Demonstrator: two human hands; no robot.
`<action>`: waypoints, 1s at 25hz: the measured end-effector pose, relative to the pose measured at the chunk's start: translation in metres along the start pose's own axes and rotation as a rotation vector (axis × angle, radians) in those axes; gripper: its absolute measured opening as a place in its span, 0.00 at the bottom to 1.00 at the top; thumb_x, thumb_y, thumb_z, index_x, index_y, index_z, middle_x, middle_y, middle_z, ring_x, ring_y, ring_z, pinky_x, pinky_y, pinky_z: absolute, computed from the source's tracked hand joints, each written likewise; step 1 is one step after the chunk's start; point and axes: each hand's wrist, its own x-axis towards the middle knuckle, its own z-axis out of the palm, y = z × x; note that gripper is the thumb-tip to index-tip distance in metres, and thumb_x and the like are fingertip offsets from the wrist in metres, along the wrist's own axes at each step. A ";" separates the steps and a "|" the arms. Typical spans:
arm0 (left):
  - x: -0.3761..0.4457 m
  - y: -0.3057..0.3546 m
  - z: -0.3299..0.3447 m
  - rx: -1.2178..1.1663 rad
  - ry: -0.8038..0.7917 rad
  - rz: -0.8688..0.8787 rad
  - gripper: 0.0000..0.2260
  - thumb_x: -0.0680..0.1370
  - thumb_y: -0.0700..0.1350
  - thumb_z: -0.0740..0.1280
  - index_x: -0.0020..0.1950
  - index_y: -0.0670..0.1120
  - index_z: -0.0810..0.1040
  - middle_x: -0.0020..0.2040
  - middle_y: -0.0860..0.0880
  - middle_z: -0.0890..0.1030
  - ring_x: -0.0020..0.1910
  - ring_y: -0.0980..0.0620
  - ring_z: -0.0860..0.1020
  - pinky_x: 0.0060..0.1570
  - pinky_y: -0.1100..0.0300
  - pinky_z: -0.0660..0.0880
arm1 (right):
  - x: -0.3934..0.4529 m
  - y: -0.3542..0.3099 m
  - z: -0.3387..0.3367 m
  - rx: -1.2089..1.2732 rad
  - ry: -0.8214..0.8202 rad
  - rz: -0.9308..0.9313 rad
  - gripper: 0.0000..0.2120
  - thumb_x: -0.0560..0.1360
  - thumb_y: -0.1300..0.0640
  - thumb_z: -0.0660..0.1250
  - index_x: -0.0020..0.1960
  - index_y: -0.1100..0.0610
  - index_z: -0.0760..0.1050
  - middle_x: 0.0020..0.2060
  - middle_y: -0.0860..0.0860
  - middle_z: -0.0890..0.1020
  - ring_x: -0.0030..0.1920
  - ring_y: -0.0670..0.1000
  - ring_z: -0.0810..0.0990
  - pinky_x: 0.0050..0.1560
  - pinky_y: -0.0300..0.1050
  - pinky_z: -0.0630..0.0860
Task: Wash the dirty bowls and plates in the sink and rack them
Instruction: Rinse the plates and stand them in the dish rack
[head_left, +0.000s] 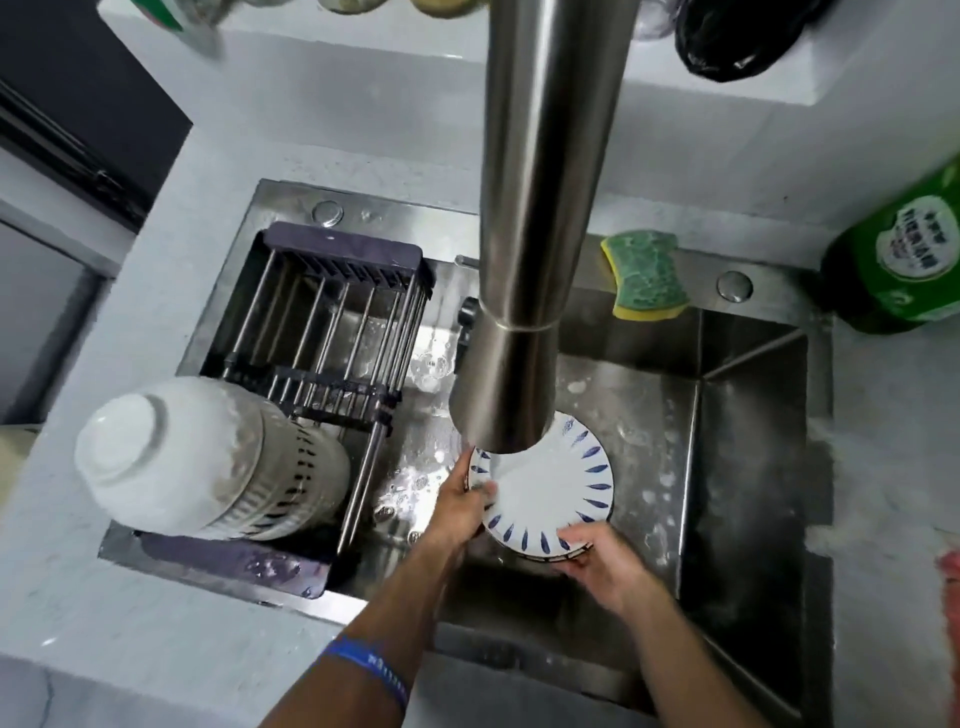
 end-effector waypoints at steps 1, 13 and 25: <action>0.005 -0.002 0.000 0.030 0.002 -0.007 0.25 0.78 0.32 0.63 0.70 0.54 0.72 0.58 0.45 0.83 0.53 0.43 0.82 0.42 0.52 0.82 | 0.004 0.001 0.000 -0.015 0.016 -0.005 0.15 0.71 0.72 0.63 0.56 0.63 0.77 0.39 0.55 0.84 0.42 0.55 0.81 0.32 0.44 0.79; -0.023 0.012 0.009 0.394 0.345 0.090 0.09 0.71 0.35 0.65 0.47 0.47 0.76 0.44 0.47 0.84 0.44 0.44 0.83 0.49 0.52 0.80 | 0.000 -0.016 0.012 -0.586 0.714 -0.413 0.08 0.71 0.60 0.70 0.47 0.55 0.72 0.42 0.54 0.81 0.44 0.57 0.79 0.44 0.44 0.71; -0.053 0.061 0.011 -0.070 0.116 0.043 0.14 0.79 0.35 0.64 0.65 0.41 0.77 0.50 0.41 0.83 0.38 0.48 0.81 0.28 0.60 0.77 | -0.072 -0.040 0.023 -0.147 0.453 -0.682 0.13 0.76 0.69 0.62 0.55 0.54 0.74 0.44 0.49 0.83 0.40 0.48 0.81 0.36 0.37 0.77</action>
